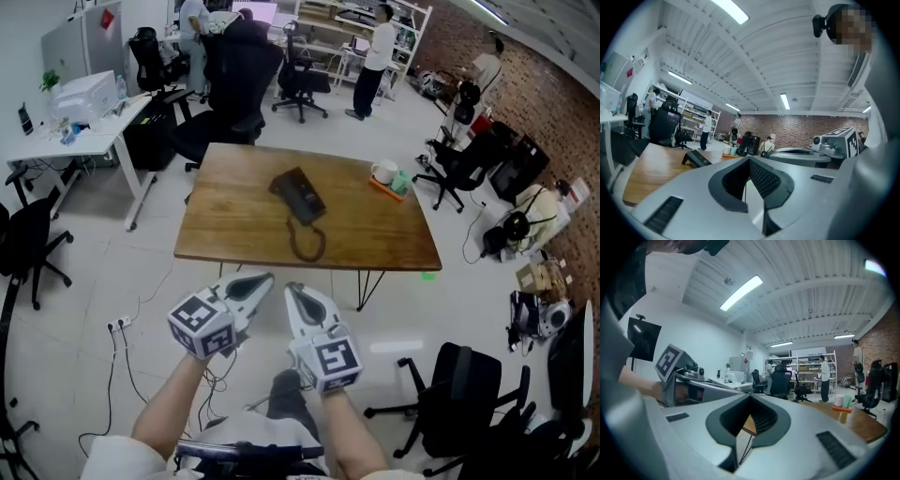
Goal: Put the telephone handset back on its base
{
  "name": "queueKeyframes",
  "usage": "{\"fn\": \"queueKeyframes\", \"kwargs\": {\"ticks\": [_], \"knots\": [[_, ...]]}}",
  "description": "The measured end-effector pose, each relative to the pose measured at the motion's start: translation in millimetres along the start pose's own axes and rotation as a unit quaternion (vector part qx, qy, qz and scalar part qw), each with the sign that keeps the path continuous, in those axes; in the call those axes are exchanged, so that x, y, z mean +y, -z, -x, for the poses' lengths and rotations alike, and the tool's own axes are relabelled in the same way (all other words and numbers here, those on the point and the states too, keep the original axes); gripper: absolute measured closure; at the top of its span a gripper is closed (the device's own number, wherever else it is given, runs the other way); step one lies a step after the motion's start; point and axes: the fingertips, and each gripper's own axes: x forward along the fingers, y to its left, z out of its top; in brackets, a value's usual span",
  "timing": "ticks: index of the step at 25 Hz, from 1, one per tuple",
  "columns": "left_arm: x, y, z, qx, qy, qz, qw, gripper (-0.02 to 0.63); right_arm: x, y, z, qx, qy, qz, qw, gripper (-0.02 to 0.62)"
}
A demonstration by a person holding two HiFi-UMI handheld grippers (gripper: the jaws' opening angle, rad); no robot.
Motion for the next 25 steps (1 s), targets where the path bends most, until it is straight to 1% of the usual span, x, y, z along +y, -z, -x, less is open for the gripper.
{"fn": "queueKeyframes", "kwargs": {"ticks": [2, 6, 10, 13, 17, 21, 25], "knots": [[-5, -6, 9, -0.014, -0.006, -0.012, 0.9998, 0.606, 6, -2, 3, -0.001, 0.0, 0.004, 1.0, 0.592], [-18, -7, 19, -0.024, -0.021, -0.034, 0.9989, 0.606, 14, -7, 11, -0.003, 0.006, 0.001, 1.0, 0.592], [-30, -9, 24, -0.029, -0.03, -0.05, 0.9979, 0.606, 18, -11, 18, -0.009, -0.002, 0.02, 1.0, 0.592], [-36, -4, 22, -0.018, -0.039, -0.052, 0.9977, 0.606, 16, -13, 23, -0.014, -0.002, 0.024, 1.0, 0.592], [-49, 2, 19, -0.025, -0.034, -0.051, 0.9979, 0.606, 12, -4, 33, -0.01, 0.001, 0.016, 1.0, 0.592], [-57, -3, 17, -0.038, -0.033, -0.058, 0.997, 0.606, 9, -6, 39, -0.012, 0.003, 0.007, 1.0, 0.592], [-62, 0, 22, -0.035, -0.04, -0.051, 0.9973, 0.606, 16, -7, 44, -0.009, 0.001, -0.01, 1.0, 0.592]]}}
